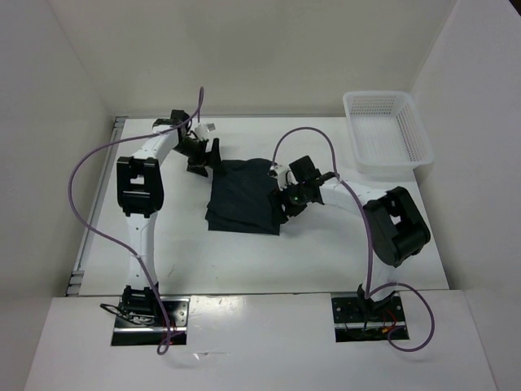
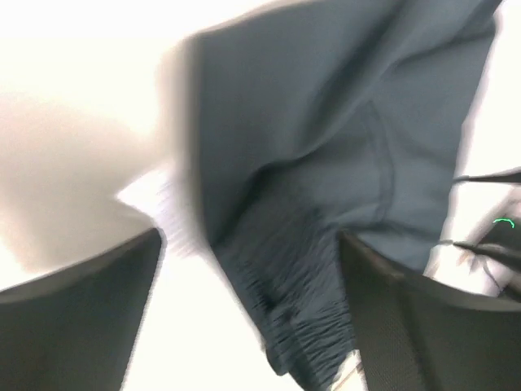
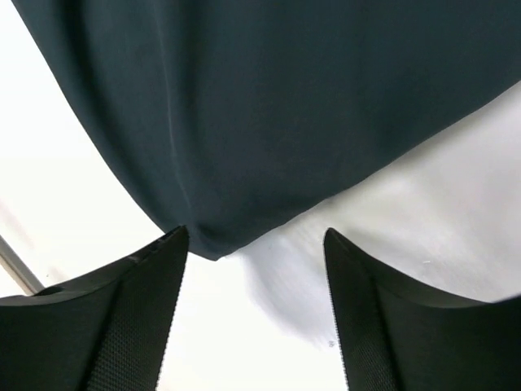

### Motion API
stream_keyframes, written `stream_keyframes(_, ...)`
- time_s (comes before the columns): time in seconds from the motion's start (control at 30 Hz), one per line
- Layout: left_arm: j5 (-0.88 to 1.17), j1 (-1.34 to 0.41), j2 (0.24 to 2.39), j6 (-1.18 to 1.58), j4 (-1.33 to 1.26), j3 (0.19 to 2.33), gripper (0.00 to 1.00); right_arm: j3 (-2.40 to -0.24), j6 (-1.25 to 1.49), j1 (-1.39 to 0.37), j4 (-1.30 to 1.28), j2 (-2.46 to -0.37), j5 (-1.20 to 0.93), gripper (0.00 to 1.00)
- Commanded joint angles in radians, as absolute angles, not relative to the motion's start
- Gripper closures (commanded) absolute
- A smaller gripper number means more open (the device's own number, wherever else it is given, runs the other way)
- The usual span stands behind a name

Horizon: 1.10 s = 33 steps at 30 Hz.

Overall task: Fold and stack the shorts
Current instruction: Fold the shorts

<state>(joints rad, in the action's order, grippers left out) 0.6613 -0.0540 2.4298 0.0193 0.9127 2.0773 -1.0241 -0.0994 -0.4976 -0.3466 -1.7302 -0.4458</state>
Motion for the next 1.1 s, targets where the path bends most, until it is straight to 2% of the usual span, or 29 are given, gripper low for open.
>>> stream_keyframes(0.0, 0.578, -0.028, 2.303, 0.000, 0.888, 2.016, 0.00, -1.120, -0.158, -0.505, -0.377, -1.707, -0.414, 0.26)
stream_keyframes(0.2, 0.549, -0.049, 2.027, 0.000, 0.853, 1.837, 0.00, -1.173, -0.187, -0.489, -0.417, -1.664, -0.367, 0.25)
stream_keyframes(0.53, 0.403, -0.155, 1.833, 0.000, 0.671, 1.307, 0.00, -1.350, -0.234, -0.399, -0.437, -1.641, -0.240, 0.25)
stream_keyframes(0.77, 0.351, -0.164, 1.905, 0.000, 0.560, 1.278, 0.00, -1.295, -0.275, -0.379, -0.437, -1.550, -0.175, 0.25)
stream_keyframes(0.93, 0.285, -0.196, 1.833, 0.000, 0.537, 1.178, 0.00, -1.221, -0.298, -0.368, -0.448, -1.456, -0.144, 0.25)
stream_keyframes(1.07, 0.357, -0.210, 1.775, 0.000, 0.586, 1.167, 0.00, -1.209, -0.350, -0.316, -0.448, -1.408, -0.089, 0.25)
